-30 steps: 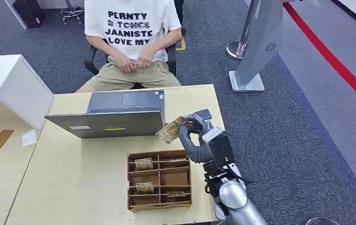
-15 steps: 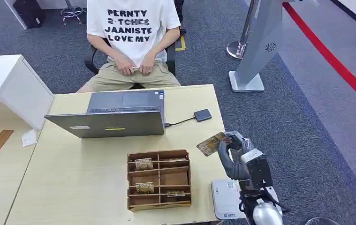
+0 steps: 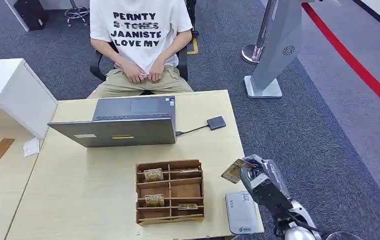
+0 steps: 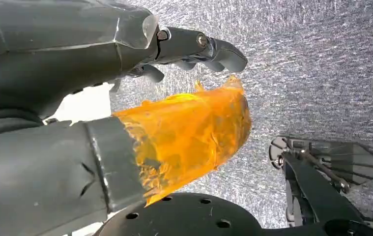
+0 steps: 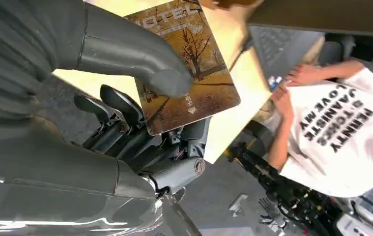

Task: Pass the card to the sensor for recognition and then transmit it.

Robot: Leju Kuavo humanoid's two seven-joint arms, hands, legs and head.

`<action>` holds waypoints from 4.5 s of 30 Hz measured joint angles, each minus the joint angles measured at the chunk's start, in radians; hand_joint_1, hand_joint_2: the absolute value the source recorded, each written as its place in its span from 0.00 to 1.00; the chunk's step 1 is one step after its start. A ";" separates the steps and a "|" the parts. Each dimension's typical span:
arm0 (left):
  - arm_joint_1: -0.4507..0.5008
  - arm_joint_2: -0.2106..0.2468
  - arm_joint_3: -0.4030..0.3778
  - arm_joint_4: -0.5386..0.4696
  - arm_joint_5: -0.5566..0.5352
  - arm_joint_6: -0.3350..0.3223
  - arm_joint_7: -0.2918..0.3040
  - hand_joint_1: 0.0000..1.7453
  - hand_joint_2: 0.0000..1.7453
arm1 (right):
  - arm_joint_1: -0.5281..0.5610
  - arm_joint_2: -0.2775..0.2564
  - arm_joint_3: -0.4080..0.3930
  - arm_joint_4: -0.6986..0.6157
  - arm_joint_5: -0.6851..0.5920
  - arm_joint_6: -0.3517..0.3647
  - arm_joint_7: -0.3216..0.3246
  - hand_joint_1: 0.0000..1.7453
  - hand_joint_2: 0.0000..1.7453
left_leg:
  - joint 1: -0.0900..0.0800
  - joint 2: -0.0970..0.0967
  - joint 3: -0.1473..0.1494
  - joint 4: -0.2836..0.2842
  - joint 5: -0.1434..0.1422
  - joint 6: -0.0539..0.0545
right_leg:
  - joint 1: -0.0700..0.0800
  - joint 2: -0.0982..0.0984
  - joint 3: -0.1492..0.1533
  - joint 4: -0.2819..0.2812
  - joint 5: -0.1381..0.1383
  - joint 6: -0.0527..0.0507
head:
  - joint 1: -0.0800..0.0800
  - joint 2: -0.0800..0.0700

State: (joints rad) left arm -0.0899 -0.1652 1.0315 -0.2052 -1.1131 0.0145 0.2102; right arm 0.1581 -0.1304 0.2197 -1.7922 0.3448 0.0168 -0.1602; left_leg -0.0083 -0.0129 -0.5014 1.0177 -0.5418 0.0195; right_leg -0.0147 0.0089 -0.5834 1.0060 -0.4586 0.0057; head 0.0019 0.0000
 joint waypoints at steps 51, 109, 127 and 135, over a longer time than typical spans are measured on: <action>0.000 0.008 0.017 0.000 -0.006 -0.003 -0.010 0.00 0.00 | -0.004 -0.210 0.078 0.140 0.031 0.147 0.056 1.00 1.00 | 0.000 0.000 0.000 0.000 0.000 0.001 | -0.001 0.000 0.000 0.000 0.000 0.000 | 0.000 0.000; -0.001 0.009 0.017 0.000 -0.029 -0.010 -0.002 0.00 0.00 | -0.104 -0.275 0.256 0.242 0.064 0.159 0.108 1.00 1.00 | 0.000 0.000 0.000 0.000 0.000 0.001 | -0.001 0.000 0.000 0.000 0.001 0.001 | 0.000 0.000; -0.001 0.009 0.017 0.000 -0.033 -0.009 0.000 0.00 0.00 | -0.111 -0.275 0.274 0.246 0.073 0.143 0.115 1.00 1.00 | 0.000 0.000 0.001 0.000 0.000 0.001 | -0.001 0.000 0.000 0.000 0.001 0.001 | 0.000 0.000; -0.001 0.009 0.017 0.000 -0.033 -0.008 0.000 0.00 0.00 | -0.111 -0.276 0.278 0.246 0.077 0.137 0.124 1.00 1.00 | 0.000 0.000 0.001 0.000 0.000 0.001 | -0.001 0.000 0.000 0.000 0.001 0.001 | 0.000 0.000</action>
State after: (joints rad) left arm -0.0907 -0.1560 1.0483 -0.2052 -1.1460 0.0061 0.2102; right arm 0.0474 -0.4066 0.4982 -1.5457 0.4215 0.1534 -0.0359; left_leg -0.0085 -0.0124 -0.5005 1.0181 -0.5422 0.0205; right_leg -0.0155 0.0092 -0.5829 1.0058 -0.4579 0.0070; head 0.0015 0.0000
